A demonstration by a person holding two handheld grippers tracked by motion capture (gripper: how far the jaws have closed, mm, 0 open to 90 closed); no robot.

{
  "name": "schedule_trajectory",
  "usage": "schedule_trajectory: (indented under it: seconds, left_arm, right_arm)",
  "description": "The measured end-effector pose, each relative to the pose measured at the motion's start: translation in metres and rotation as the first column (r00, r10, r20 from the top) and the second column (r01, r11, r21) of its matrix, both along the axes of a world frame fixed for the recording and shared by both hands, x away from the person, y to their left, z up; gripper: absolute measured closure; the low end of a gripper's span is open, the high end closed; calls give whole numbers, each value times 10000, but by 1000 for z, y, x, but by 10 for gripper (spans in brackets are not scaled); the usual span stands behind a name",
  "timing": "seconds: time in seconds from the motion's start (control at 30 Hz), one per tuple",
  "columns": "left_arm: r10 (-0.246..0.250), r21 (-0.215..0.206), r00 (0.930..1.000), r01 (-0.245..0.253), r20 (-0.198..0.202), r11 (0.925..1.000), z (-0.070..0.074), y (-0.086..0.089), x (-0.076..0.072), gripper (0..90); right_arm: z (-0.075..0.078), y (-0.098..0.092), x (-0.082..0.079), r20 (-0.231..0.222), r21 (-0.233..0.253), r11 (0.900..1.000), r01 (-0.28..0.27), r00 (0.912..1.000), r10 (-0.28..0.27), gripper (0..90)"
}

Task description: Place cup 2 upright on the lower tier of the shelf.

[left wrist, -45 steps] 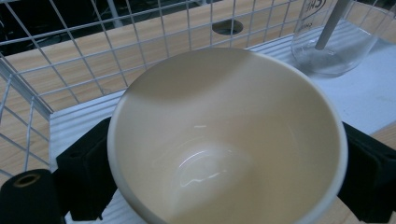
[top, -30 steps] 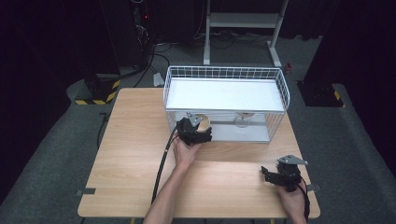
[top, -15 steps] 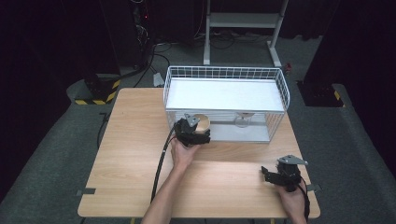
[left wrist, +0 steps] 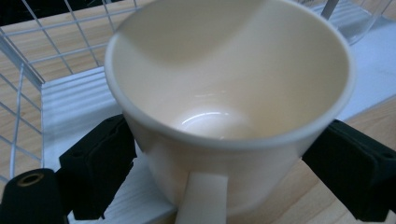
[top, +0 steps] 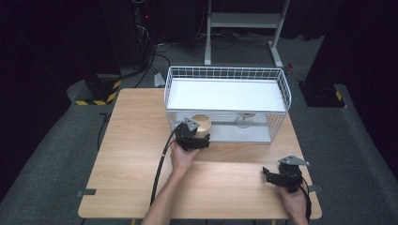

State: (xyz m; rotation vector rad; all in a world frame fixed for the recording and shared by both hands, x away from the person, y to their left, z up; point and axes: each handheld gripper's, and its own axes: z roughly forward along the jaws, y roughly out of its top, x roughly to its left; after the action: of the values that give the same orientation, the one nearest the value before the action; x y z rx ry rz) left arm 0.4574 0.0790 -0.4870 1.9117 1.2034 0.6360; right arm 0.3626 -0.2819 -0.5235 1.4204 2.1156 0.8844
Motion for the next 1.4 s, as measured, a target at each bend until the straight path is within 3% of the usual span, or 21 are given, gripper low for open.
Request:
schedule_trajectory:
  seconds: [0.3,0.5,0.6,1.0,1.4]
  left_arm:
    - [-20,84,9997,22,-253,10000,-9,2,-3,130]
    - [131,197,9995,-125,-298,9997,-13,2,-1,238]
    - [231,18,9989,-231,-403,9997,-14,1,1,250]
    - [645,218,9962,-633,-578,9978,-13,-3,13,357]
    - [849,0,9924,-852,-890,9964,-14,-7,26,398]
  right_arm:
    - [0,0,0,1,-3,10000,1,10000,-1,205]
    - [0,0,0,3,-3,10000,3,10000,-3,205]
    - [0,0,0,2,-3,10000,3,10000,-3,205]
    - [0,0,0,3,-3,10000,3,10000,-3,205]
    - [0,0,0,2,-3,10000,5,10000,-5,205]
